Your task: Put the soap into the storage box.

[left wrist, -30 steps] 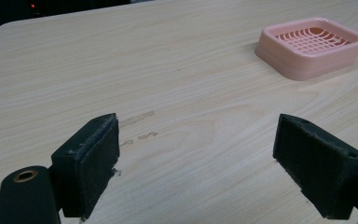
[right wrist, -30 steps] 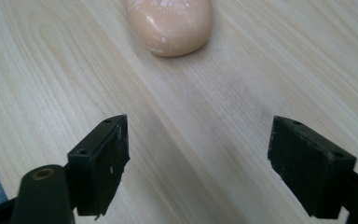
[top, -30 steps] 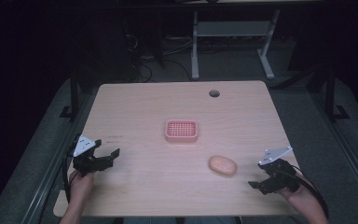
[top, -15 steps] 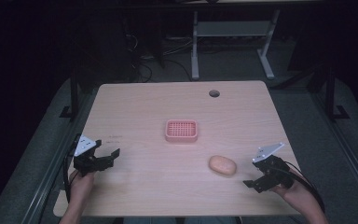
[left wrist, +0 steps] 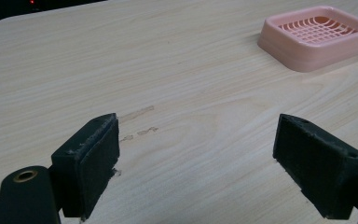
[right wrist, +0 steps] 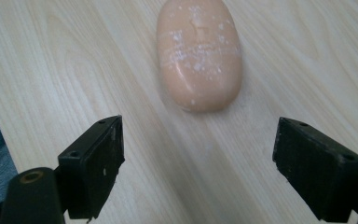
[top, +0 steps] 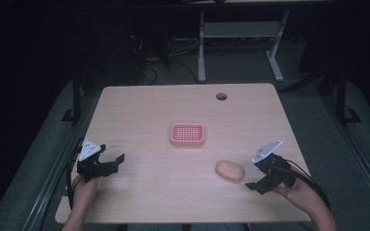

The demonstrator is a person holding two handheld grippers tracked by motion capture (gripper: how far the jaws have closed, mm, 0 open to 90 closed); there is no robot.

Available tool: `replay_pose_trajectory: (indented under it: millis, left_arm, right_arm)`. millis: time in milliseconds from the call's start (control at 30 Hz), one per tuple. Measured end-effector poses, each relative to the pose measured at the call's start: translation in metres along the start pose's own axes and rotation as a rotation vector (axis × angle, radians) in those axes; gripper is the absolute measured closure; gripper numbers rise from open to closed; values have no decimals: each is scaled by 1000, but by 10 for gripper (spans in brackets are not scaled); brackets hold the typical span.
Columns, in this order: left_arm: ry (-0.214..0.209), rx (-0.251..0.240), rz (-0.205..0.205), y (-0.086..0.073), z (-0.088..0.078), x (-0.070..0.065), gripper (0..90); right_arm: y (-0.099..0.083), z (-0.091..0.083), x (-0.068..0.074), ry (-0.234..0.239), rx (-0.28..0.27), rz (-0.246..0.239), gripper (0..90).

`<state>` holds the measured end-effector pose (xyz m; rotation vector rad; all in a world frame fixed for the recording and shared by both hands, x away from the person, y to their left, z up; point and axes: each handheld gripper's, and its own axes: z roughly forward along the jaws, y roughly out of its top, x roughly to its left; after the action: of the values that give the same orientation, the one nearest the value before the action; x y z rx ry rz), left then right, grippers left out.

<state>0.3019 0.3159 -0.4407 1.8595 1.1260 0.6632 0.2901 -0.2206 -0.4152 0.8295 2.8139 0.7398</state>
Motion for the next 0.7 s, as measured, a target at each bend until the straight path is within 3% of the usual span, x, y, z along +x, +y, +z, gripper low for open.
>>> replay_pose_trajectory:
  millis: [700]
  left_arm:
    - [-5,8,-1,0,2,0,142]
  right_arm:
    - [32,5,3,12,35,-90,170]
